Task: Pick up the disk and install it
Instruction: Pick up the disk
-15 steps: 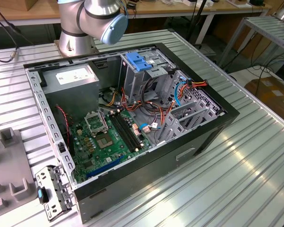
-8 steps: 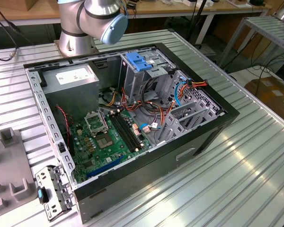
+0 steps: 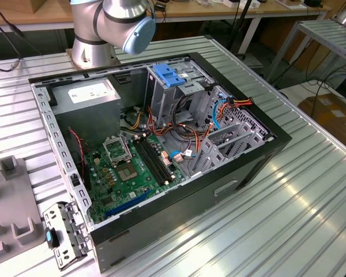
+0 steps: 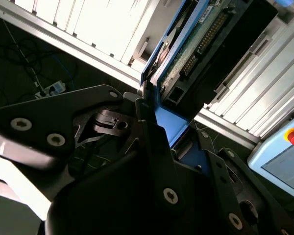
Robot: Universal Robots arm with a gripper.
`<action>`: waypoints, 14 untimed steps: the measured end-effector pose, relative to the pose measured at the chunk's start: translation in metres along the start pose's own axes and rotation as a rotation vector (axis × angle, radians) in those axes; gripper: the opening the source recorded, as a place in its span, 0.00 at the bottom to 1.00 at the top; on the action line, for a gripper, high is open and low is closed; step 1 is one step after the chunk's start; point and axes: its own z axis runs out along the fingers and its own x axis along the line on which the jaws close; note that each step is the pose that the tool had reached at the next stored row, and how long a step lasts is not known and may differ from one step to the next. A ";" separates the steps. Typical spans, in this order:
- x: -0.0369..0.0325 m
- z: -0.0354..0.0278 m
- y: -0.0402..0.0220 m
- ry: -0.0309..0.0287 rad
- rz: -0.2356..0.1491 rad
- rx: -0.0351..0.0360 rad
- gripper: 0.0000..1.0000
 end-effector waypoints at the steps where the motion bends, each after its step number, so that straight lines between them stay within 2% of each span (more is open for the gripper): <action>1: 0.0000 -0.0010 -0.0001 0.0001 0.000 -0.0001 0.37; 6: -0.0001 -0.0059 -0.0007 0.0000 0.000 -0.0006 0.37; 14: -0.0003 -0.0204 -0.0024 0.0001 0.000 -0.0025 0.37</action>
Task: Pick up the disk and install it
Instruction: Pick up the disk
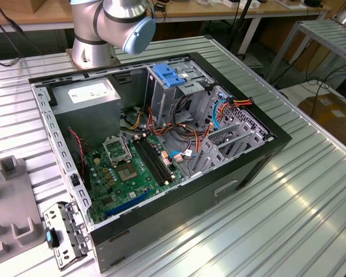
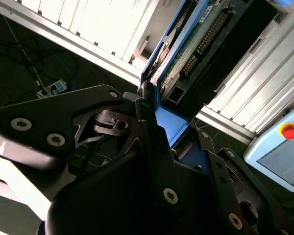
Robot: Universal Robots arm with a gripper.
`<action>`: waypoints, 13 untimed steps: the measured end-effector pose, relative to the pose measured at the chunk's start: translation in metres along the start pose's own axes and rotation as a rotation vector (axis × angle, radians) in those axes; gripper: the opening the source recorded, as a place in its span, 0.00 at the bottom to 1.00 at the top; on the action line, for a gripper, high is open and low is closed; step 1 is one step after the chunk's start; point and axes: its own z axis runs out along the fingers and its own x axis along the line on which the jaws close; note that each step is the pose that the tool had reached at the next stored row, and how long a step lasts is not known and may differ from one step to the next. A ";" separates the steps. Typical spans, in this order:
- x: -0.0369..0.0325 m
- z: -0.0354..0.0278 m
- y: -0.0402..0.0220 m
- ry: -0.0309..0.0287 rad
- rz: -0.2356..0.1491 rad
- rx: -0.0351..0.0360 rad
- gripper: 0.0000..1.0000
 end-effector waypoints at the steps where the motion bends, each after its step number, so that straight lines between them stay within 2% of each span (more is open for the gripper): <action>1: 0.0000 -0.0011 0.0000 0.0000 0.000 -0.0001 0.37; 9: -0.0002 -0.0116 -0.0002 0.0000 0.000 -0.0003 0.37; 13: -0.0003 -0.0198 -0.0004 0.0001 0.000 -0.0007 0.37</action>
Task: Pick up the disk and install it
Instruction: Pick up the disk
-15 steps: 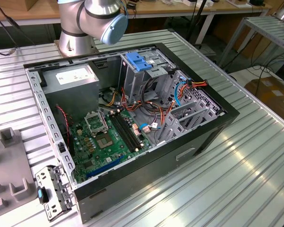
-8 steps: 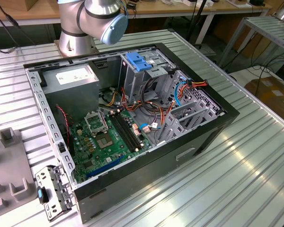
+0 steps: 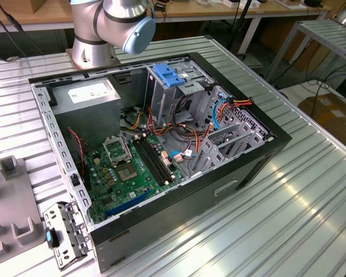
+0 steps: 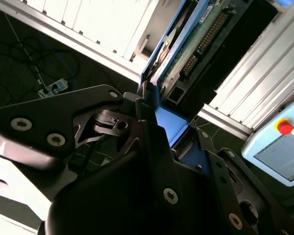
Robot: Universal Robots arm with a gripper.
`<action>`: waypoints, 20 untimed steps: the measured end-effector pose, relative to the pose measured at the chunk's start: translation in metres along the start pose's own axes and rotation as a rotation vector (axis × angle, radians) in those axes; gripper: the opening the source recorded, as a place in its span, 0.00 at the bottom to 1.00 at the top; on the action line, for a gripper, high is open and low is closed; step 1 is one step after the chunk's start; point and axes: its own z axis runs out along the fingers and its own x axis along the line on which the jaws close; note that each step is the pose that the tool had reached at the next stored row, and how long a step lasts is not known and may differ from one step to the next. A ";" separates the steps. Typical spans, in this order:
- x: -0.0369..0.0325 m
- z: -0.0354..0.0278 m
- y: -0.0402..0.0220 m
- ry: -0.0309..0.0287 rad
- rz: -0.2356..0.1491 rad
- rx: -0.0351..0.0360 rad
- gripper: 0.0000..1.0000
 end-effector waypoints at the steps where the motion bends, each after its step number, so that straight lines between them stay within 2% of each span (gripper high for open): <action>1: 0.0000 -0.0014 0.0000 -0.0001 0.000 0.0001 0.37; 15: -0.0004 -0.0263 -0.0011 0.0000 0.000 -0.0018 0.37; 20: -0.0004 -0.0270 -0.0012 0.0000 0.000 -0.0019 0.37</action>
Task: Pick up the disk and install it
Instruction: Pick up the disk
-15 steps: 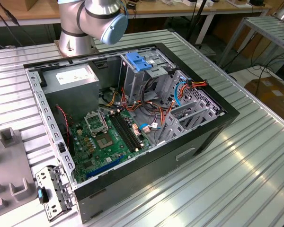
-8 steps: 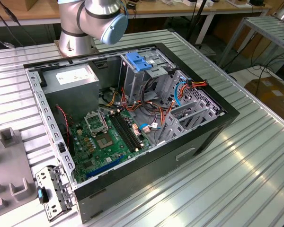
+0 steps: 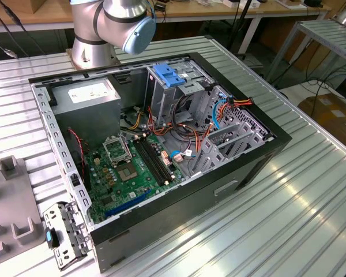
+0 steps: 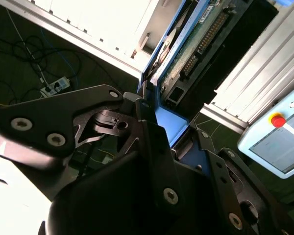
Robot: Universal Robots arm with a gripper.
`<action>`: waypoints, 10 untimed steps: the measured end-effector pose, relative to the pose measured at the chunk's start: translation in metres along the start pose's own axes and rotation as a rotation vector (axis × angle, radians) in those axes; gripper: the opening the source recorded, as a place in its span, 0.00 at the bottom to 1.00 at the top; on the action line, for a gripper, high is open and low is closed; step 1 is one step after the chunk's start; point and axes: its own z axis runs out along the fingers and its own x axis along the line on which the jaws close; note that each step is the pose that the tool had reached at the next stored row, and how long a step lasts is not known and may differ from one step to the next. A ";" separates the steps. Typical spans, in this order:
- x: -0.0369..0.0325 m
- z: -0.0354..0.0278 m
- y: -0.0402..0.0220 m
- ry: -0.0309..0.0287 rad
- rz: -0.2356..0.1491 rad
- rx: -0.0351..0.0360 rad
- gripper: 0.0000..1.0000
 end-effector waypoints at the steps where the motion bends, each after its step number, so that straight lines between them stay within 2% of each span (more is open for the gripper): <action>1: 0.0000 0.0000 0.0000 0.0000 0.000 0.0000 0.37; 5: 0.0000 -0.0001 -0.0009 0.0001 0.000 -0.0001 0.37; 10: -0.0002 0.0000 -0.0090 0.0000 0.000 0.0000 0.37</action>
